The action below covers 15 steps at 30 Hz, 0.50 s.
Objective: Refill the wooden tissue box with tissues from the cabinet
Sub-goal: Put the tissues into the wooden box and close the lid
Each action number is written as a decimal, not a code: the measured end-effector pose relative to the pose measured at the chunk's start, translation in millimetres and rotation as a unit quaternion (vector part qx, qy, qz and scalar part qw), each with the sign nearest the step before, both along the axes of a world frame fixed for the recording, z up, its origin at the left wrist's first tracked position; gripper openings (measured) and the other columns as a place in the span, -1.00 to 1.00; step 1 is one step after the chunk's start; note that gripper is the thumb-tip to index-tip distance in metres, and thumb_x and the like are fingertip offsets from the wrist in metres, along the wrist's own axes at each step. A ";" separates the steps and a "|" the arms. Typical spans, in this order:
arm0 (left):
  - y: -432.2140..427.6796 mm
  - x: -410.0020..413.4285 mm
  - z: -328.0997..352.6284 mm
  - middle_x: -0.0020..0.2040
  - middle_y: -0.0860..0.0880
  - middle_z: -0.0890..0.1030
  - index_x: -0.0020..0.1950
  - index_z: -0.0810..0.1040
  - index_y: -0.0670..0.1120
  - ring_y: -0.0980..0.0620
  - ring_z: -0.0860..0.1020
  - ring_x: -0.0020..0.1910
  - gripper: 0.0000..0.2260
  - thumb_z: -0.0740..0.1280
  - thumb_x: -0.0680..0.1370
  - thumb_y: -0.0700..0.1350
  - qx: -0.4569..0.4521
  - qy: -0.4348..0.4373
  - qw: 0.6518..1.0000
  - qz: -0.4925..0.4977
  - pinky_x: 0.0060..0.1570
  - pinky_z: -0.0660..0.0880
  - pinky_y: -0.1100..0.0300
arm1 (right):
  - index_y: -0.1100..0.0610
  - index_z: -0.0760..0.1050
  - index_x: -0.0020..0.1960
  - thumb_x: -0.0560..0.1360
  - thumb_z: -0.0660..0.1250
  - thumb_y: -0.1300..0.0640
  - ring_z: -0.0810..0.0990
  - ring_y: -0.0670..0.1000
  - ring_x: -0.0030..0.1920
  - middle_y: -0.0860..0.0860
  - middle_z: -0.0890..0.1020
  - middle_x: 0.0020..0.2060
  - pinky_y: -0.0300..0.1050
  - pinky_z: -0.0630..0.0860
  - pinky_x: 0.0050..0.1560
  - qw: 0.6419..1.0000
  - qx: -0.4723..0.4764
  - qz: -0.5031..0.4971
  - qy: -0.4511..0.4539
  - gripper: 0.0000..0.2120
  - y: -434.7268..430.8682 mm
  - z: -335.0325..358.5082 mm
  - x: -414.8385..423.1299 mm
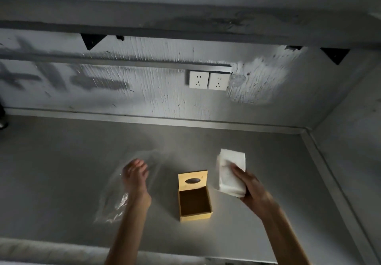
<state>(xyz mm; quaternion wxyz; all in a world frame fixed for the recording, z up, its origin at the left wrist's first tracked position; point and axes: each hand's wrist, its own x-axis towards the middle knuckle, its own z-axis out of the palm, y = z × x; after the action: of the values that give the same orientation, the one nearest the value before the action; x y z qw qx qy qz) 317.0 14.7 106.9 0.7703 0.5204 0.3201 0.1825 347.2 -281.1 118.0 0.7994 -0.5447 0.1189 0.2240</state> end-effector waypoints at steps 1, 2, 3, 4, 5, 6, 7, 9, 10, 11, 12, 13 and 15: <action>-28.9 15.7 26.2 -0.05 -0.14 0.60 0.01 0.49 -0.13 -0.04 0.60 -0.06 -0.91 0.25 0.57 -0.29 -0.017 -0.007 0.999 -0.045 -0.05 0.58 0.19 | 0.11 0.47 0.34 0.51 0.37 0.06 0.62 0.13 0.18 0.15 0.62 0.20 -0.05 0.60 -0.01 1.000 -0.002 0.005 -0.023 -0.58 -6.3 8.4 3.6; -65.2 21.4 48.4 0.06 -0.12 0.61 0.13 0.49 -0.10 -0.05 0.60 0.03 -0.87 0.25 0.60 -0.18 0.002 0.004 0.990 -0.144 0.09 0.56 0.07 | 0.12 0.47 0.34 0.52 0.37 0.07 0.61 0.14 0.19 0.15 0.62 0.21 0.00 0.60 0.04 0.999 0.002 0.014 -0.047 -0.60 -13.5 17.3 7.4; -94.3 28.5 51.8 0.15 -0.07 0.59 0.21 0.46 -0.03 -0.05 0.58 0.11 -0.79 0.24 0.61 -0.03 0.019 0.016 0.973 -0.230 0.19 0.51 -0.03 | 0.12 0.48 0.33 0.52 0.36 0.07 0.61 0.16 0.20 0.16 0.62 0.21 0.05 0.58 0.11 0.998 0.001 0.021 -0.068 -0.60 -18.1 24.1 9.9; -120.3 33.9 56.7 0.22 0.00 0.55 0.25 0.42 0.07 -0.03 0.54 0.18 -0.71 0.23 0.58 0.14 0.030 0.029 0.951 -0.305 0.26 0.46 -0.10 | 0.12 0.49 0.32 0.52 0.36 0.05 0.61 0.16 0.19 0.17 0.62 0.20 0.09 0.56 0.16 0.996 -0.007 0.023 -0.083 -0.61 -23.1 30.3 11.4; -144.5 36.6 64.1 0.26 0.07 0.51 0.27 0.38 0.17 0.01 0.50 0.23 -0.62 0.21 0.52 0.28 0.035 0.049 0.930 -0.362 0.29 0.42 -0.12 | 0.13 0.50 0.30 0.53 0.36 0.03 0.62 0.18 0.18 0.18 0.63 0.18 0.12 0.54 0.18 0.995 -0.015 0.027 -0.099 -0.62 -31.0 34.0 12.4; -165.4 39.5 63.0 0.28 0.11 0.50 0.29 0.35 0.22 0.05 0.49 0.25 -0.52 0.19 0.45 0.40 0.027 0.055 0.913 -0.403 0.29 0.42 -0.11 | 0.14 0.51 0.29 0.53 0.35 0.00 0.62 0.19 0.16 0.19 0.64 0.16 0.15 0.54 0.19 0.993 -0.025 0.032 -0.113 -0.62 -38.4 33.3 13.7; -189.2 40.2 60.5 0.28 0.11 0.52 0.31 0.35 0.22 0.08 0.51 0.25 -0.42 0.18 0.39 0.47 0.007 0.053 0.902 -0.428 0.26 0.45 -0.07 | 0.13 0.51 0.28 0.53 0.35 -0.04 0.63 0.19 0.15 0.18 0.65 0.14 0.17 0.54 0.20 0.990 -0.043 0.036 -0.126 -0.61 -46.4 32.0 13.7; -230.1 40.5 53.3 0.22 0.09 0.56 0.32 0.37 0.19 0.13 0.55 0.17 -0.42 0.15 0.41 0.47 -0.017 0.079 0.901 -0.426 0.10 0.49 0.11 | 0.04 0.49 0.27 0.46 0.38 -0.22 0.64 0.11 0.14 0.10 0.65 0.13 0.15 0.53 0.23 0.986 -0.111 0.017 -0.121 -0.51 -62.0 18.6 14.1; -245.4 39.4 49.7 0.20 0.11 0.56 0.32 0.37 0.17 0.17 0.54 0.12 -0.47 0.12 0.46 0.42 -0.010 0.084 0.904 -0.420 0.07 0.44 0.16 | 0.00 0.48 0.27 0.41 0.38 -0.29 0.64 0.05 0.13 0.06 0.65 0.13 0.13 0.52 0.24 0.984 -0.140 0.003 -0.109 -0.45 -69.8 9.6 13.5; -257.7 38.4 46.9 0.19 0.12 0.55 0.32 0.35 0.17 0.21 0.52 0.10 -0.51 0.12 0.49 0.38 0.003 0.091 0.905 -0.417 0.09 0.39 0.18 | -0.02 0.46 0.28 0.38 0.38 -0.33 0.64 0.03 0.13 0.05 0.64 0.15 0.12 0.52 0.24 0.985 -0.147 -0.008 -0.093 -0.41 -76.8 2.6 11.9; -267.6 37.7 43.6 0.21 0.12 0.54 0.33 0.35 0.17 0.21 0.51 0.11 -0.52 0.13 0.50 0.36 0.019 0.098 0.903 -0.417 0.12 0.37 0.18 | -0.03 0.45 0.29 0.39 0.37 -0.34 0.64 0.04 0.14 0.07 0.63 0.17 0.12 0.52 0.24 0.988 -0.128 -0.011 -0.083 -0.40 -83.8 -5.2 11.1; -274.0 38.8 39.5 0.23 0.11 0.54 0.34 0.35 0.16 0.19 0.52 0.13 -0.52 0.15 0.50 0.34 0.035 0.099 0.897 -0.430 0.14 0.39 0.18 | -0.02 0.44 0.31 0.41 0.36 -0.33 0.63 0.08 0.16 0.10 0.62 0.20 0.15 0.51 0.25 0.993 -0.098 -0.014 -0.071 -0.40 -90.8 -10.5 11.1; -281.9 45.8 46.8 0.21 0.08 0.58 0.36 0.35 0.12 0.14 0.57 0.15 -0.52 0.27 0.50 0.27 0.077 0.071 0.869 -0.483 0.17 0.48 0.14 | 0.05 0.42 0.35 0.46 0.34 -0.24 0.61 0.14 0.20 0.14 0.61 0.22 0.17 0.50 0.26 0.997 -0.044 -0.035 -0.053 -0.43 -105.4 -7.2 13.2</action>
<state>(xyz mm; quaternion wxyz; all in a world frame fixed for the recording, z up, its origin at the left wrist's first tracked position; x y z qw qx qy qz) 362.7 -267.2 153.6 0.6951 0.6790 0.0677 -0.2263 360.3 -386.5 110.7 0.7872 -0.5861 0.1051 0.1608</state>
